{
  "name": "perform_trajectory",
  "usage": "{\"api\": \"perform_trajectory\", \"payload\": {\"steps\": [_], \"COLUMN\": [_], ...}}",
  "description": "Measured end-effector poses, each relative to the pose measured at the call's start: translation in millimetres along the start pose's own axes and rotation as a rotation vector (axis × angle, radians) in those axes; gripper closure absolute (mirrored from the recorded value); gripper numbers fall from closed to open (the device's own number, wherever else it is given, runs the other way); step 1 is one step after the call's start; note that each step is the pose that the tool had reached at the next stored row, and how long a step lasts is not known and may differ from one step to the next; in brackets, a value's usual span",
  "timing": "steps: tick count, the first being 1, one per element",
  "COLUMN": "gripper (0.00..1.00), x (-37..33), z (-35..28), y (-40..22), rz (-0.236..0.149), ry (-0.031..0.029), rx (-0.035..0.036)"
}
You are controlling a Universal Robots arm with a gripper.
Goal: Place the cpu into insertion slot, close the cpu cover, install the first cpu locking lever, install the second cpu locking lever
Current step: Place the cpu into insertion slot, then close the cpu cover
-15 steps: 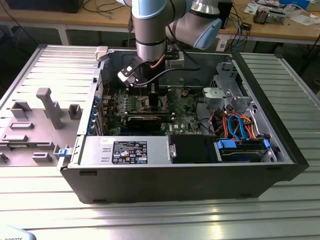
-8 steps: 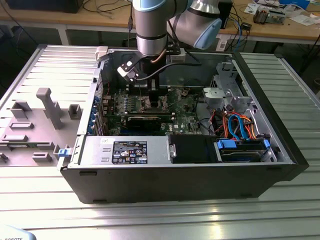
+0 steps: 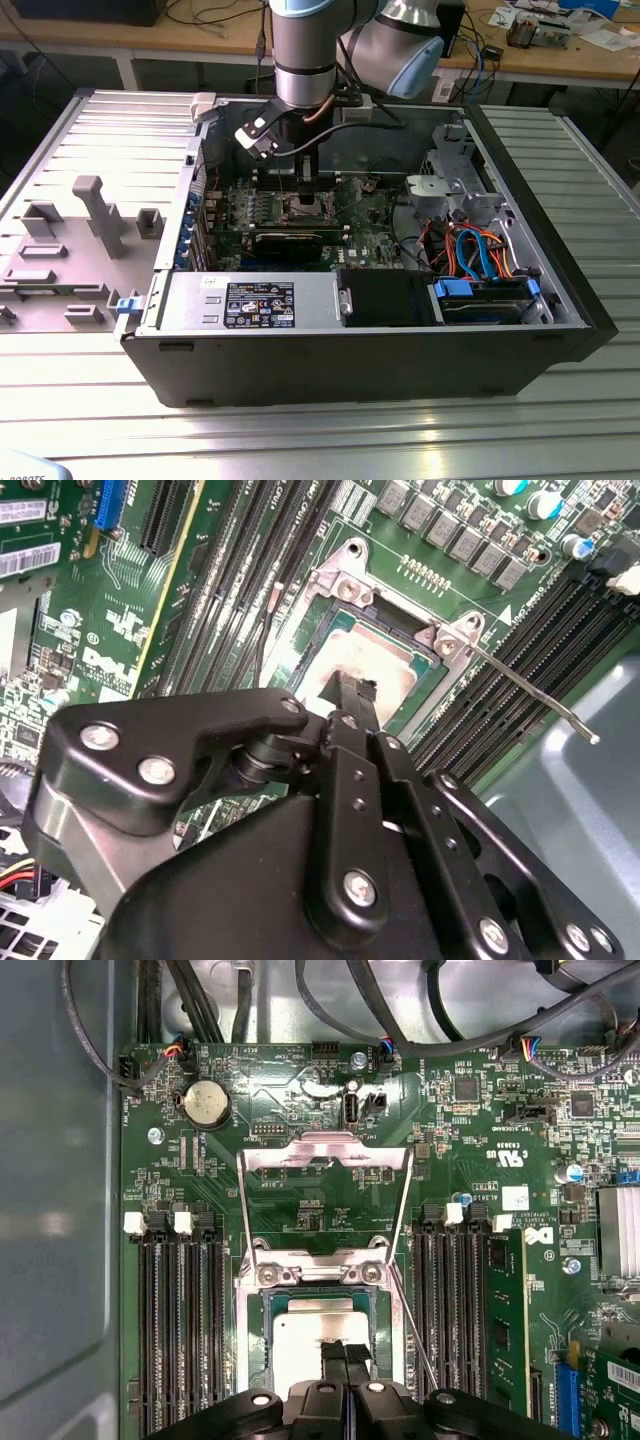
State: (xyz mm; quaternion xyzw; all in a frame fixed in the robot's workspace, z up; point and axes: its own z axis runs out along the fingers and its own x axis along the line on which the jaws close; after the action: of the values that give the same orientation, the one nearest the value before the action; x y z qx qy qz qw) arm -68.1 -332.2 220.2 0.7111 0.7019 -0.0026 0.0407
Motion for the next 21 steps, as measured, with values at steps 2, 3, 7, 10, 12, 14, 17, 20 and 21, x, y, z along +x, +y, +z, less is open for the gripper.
{"api": "perform_trajectory", "payload": {"steps": [2, 3, 7, 10, 12, 14, 17, 20, 21], "gripper": [0.89, 0.89, 0.89, 0.89, 0.89, 0.89, 0.89, 0.89, 0.89], "x": [0.0, 0.0, 0.0, 0.0, 0.0, 0.0, 0.0, 0.4, 0.4], "z": [0.0, 0.0, 0.0, 0.0, 0.0, 0.0, 0.0, 0.3, 0.3], "y": [0.1, 0.1, 0.1, 0.1, 0.2, 0.2, 0.2, 5.0, 5.2], "rz": [0.0, 0.0, 0.0, 0.0, 0.0, 0.0, 0.0, -0.001, -0.001], "ry": [-0.0001, -0.0001, -0.0001, -0.0001, -0.0001, 0.0, -0.0002, -0.0005, -0.0005], "rx": [0.0002, 0.0003, 0.0006, 0.0008, 0.001, 0.0011, 0.0014, 0.0182, 0.0189]}}
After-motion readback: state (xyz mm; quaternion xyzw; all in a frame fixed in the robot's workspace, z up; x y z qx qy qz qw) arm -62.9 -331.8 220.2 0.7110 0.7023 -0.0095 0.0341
